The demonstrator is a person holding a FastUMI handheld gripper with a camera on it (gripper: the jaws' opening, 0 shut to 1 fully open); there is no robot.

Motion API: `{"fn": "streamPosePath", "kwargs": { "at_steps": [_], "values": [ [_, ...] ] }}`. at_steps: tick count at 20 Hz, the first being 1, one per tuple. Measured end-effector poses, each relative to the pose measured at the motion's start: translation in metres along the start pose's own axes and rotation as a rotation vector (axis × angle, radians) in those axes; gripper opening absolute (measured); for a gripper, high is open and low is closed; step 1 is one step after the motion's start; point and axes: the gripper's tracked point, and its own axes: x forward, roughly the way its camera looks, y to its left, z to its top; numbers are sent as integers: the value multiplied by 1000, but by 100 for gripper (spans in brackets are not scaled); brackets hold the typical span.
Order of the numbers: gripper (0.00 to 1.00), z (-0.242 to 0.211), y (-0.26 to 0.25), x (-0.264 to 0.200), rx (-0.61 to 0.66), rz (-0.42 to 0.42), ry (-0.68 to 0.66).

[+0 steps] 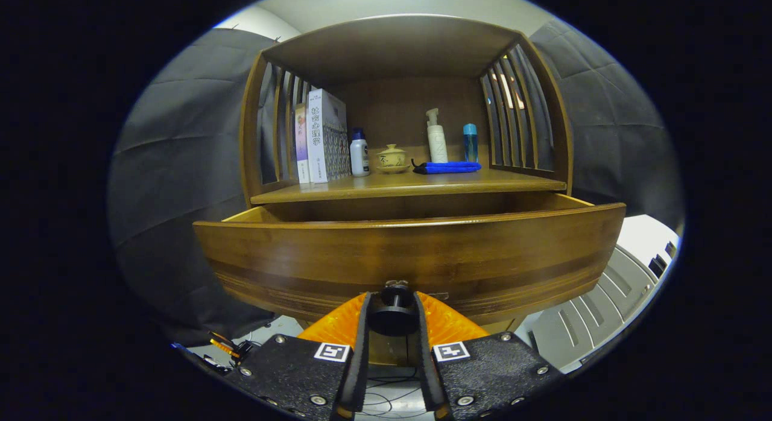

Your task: Pull open the drawer, take out the items inside it, and place them on the countertop above the cabinet.

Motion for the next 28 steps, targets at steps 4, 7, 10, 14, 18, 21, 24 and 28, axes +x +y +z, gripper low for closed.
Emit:
{"fn": "streamPosePath", "kwargs": {
  "at_steps": [4, 7, 10, 14, 18, 21, 24, 28],
  "values": [
    [35, -14, 5, -21, -18, 5, 2],
    [34, -17, 9, -32, -27, 18, -4],
    [35, -20, 12, -38, -26, 29, -2],
    [35, -22, 15, -41, -56, 40, -8],
    [38, -22, 15, -42, -80, 52, -27],
    [47, -7, 19, -46, -137, 71, -91],
    [66, 17, 25, -55, -148, 102, -175],
    [93, 37, 28, -64, -122, 136, -216]
  ]
}}
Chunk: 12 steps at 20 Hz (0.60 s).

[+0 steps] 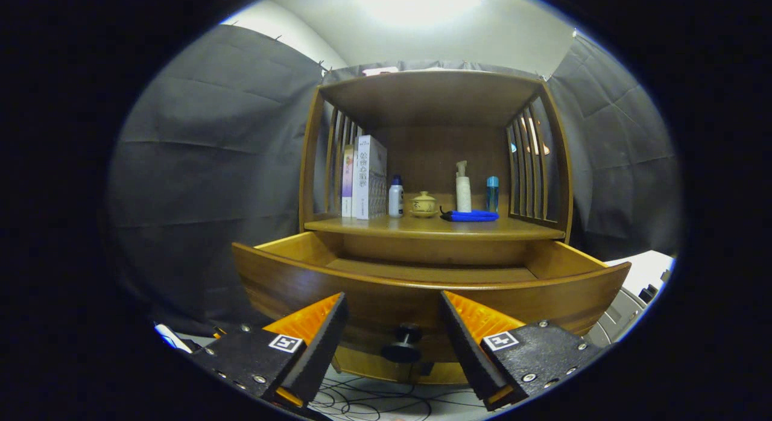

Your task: Pull open the drawer, take out the items inside it, and place them on the countertop above the cabinet.

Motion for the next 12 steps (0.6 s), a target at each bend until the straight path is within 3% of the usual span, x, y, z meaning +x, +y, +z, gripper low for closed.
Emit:
{"fn": "streamPosePath", "kwargs": {
  "at_steps": [6, 12],
  "values": [
    [93, 48, -15, 4, 9, -1, -81],
    [93, 69, -30, 35, 36, 14, -16]
  ]
}}
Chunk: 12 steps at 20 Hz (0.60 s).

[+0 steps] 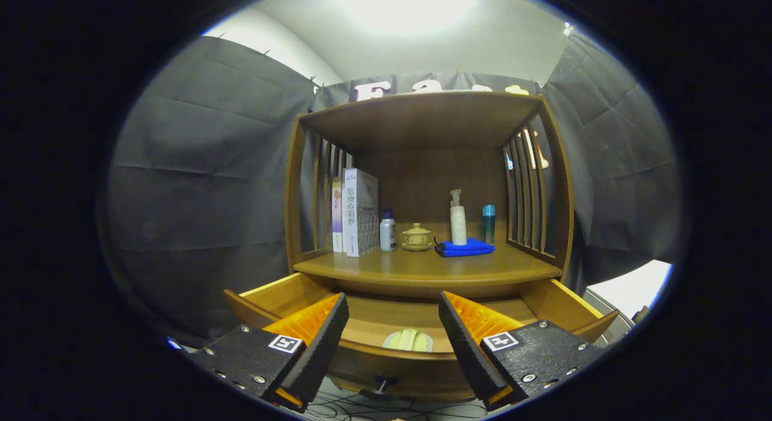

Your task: Pull open the drawer, take out the items inside it, and place them on the countertop above the cabinet.

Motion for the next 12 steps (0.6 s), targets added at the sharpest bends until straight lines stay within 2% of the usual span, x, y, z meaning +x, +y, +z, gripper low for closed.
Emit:
{"fn": "streamPosePath", "kwargs": {
  "at_steps": [4, 9, 12],
  "values": [
    [93, 3, 2, 29, 46, 51, 100],
    [93, -4, -10, 66, 95, 64, 228],
    [92, -25, -19, 79, 81, 54, 326]
  ]
}}
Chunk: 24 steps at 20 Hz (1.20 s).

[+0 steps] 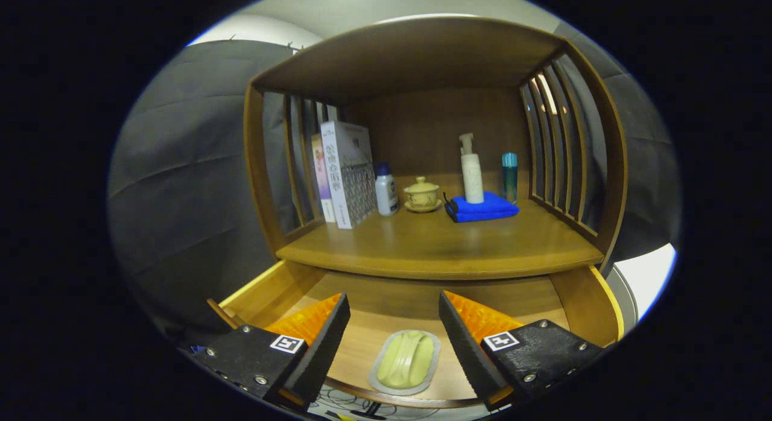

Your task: Pull open the drawer, take out the items inside it, and place them on the countertop above the cabinet.

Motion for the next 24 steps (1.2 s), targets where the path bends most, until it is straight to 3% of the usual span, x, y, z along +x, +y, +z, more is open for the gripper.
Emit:
{"fn": "streamPosePath", "kwargs": {
  "at_steps": [9, 24],
  "values": [
    [86, -54, -6, 29, 63, 14, 269],
    [38, -92, -16, 42, 129, -1, 446]
  ]
}}
